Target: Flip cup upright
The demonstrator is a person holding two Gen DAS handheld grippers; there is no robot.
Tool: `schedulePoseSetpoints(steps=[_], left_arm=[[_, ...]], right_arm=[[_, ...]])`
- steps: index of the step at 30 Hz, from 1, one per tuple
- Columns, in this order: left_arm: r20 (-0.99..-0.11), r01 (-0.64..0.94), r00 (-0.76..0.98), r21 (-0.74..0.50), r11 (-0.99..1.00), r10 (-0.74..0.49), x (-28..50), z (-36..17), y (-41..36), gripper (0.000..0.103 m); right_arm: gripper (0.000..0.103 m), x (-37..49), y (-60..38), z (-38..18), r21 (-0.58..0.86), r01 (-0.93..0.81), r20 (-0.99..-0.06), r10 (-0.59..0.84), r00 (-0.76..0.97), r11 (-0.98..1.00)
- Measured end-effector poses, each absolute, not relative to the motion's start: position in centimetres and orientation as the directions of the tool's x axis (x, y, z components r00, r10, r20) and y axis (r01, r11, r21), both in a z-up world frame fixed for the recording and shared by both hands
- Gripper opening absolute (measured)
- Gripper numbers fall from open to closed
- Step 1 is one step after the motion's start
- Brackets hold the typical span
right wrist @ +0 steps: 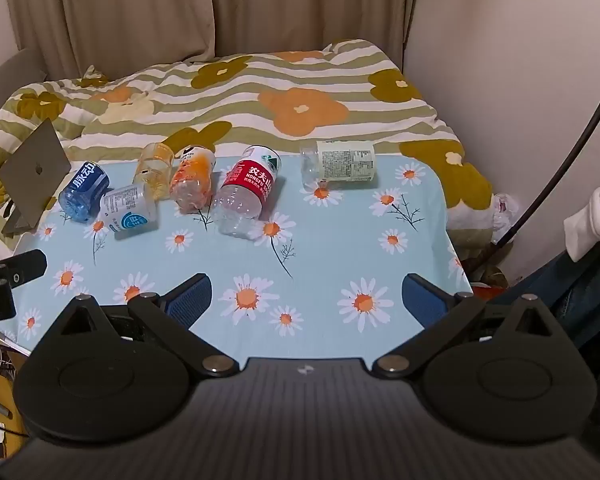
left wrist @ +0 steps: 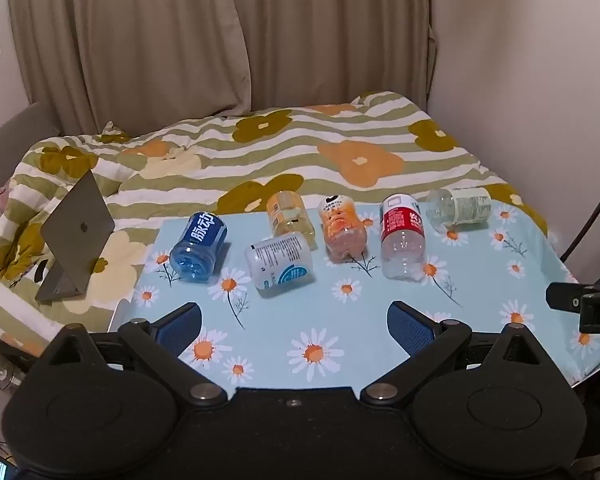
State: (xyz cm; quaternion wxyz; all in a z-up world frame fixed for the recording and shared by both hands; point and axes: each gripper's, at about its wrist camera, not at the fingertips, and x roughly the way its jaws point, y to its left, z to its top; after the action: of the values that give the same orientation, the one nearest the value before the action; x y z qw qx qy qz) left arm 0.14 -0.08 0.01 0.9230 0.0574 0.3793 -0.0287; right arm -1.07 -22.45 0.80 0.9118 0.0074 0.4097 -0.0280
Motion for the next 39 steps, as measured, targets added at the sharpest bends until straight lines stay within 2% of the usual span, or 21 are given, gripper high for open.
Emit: schedulePoseSetpoints(steps=[9,39], left_arm=[[-0.677,0.094,0.736,0.076,0.993,-0.018,-0.1,0.6,0.2,0.101],[-0.689,0.085,0.725,0.075,0.994,-0.01,-0.1,0.5,0.2,0.101]], right_arm=[[0.103,-1.3,-22.5,0.9,-0.008,0.06,-0.747,-0.046,0.663,0.998],[0.103,-1.2,-22.5,0.7,-0.011,0.061,-0.758,-0.048,0.65,0.998]])
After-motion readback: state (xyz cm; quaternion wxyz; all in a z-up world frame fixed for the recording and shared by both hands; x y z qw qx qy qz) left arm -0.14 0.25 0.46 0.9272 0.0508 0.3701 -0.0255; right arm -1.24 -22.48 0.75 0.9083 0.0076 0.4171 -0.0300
